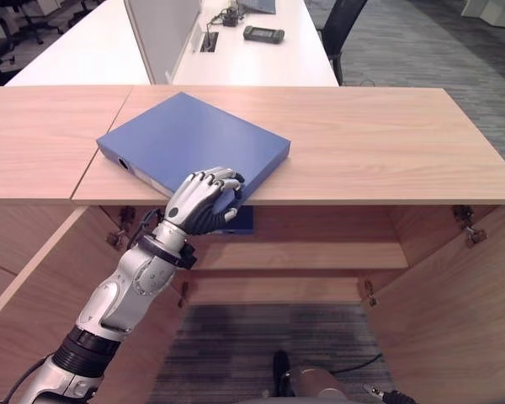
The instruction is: Put the empty folder in the office cabinet
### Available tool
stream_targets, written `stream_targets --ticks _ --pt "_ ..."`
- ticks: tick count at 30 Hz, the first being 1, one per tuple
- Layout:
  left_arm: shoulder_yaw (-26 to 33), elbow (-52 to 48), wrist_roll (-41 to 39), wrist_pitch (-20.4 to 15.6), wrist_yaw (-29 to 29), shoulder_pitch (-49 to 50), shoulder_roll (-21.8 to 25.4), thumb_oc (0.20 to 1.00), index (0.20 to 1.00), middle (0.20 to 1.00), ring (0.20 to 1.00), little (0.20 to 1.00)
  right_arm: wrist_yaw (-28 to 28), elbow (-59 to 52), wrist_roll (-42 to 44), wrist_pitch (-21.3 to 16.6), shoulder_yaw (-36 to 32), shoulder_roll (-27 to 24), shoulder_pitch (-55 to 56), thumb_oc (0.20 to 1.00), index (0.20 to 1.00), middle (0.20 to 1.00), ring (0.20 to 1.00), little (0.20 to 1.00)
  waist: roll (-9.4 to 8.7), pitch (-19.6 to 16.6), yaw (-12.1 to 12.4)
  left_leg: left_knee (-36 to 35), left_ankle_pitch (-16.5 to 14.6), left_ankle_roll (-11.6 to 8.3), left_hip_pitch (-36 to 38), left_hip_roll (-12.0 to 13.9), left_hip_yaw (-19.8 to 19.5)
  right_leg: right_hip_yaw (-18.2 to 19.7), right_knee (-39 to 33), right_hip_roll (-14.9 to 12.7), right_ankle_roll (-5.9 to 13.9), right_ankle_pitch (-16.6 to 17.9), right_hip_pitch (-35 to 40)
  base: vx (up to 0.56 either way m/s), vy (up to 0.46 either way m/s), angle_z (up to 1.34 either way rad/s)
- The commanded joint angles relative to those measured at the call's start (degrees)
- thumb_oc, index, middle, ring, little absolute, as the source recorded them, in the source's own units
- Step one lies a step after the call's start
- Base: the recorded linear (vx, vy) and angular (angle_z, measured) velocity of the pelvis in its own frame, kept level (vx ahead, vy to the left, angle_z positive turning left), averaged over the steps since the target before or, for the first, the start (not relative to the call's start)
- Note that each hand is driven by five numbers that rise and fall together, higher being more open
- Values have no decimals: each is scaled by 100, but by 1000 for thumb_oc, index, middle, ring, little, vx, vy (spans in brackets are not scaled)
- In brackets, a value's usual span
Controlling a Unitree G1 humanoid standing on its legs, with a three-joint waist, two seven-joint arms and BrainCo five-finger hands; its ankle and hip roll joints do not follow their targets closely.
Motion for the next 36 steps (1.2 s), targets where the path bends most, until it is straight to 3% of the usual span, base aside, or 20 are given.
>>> stream_targets --ticks 1,10,11,12,18,27,36 --pt "75 -203 -245 -178 140 185 131 200 200 200 200 200 -4 123 237 -55 182 192 22 1000 1000 1000 1000 1000 -323 -344 -65 -221 -426 235 551 -517 -47 100 -1749 -277 928 1532 89 0 0 0" --pt "-45 -447 -467 -232 104 -174 74 200 200 200 200 200 -22 101 281 -64 220 213 26 1000 1000 1000 1000 1000 -335 -350 -90 -221 -425 237 574 -516 -58 107 -1749 -271 925 1535 124 0 0 0" --pt "-50 -475 -499 -232 143 -241 39 517 517 517 517 517 -23 114 283 -63 229 221 24 1000 1000 1000 1000 1000 -338 -356 -94 -221 -428 237 578 -520 -50 100 -1749 -272 926 1532 125 0 0 0" --pt "-53 -463 -497 -228 174 -295 15 1000 1000 1000 1000 1000 -20 124 292 -65 231 216 20 1000 1000 1000 1000 1000 -338 -357 -99 -221 -429 236 579 -520 -51 100 -1749 -271 926 1531 126 0 0 0" --pt "-104 -639 -738 -249 271 -718 -180 1000 1000 1000 1000 1000 -15 151 324 -89 282 240 -21 1000 1000 1000 1000 1000 -352 -369 -119 -221 -421 233 581 -507 -44 106 -1749 -260 920 1526 143 0 -2 -1" --pt "342 -1266 -1994 -285 261 -681 -370 1000 1000 1000 1000 1000 18 91 357 -151 300 297 2 1000 1000 1000 1000 1000 -331 -358 -99 -221 -429 238 598 -518 -73 93 -1749 -280 927 1535 150 0 0 0" --pt "1609 -1088 -1117 -207 521 439 328 1000 1000 1000 1000 1000 174 100 411 -135 217 317 10 1000 1000 1000 1000 1000 -312 -358 33 -221 -432 204 619 -499 -77 65 -1749 -283 927 1525 159 2 -1 1"
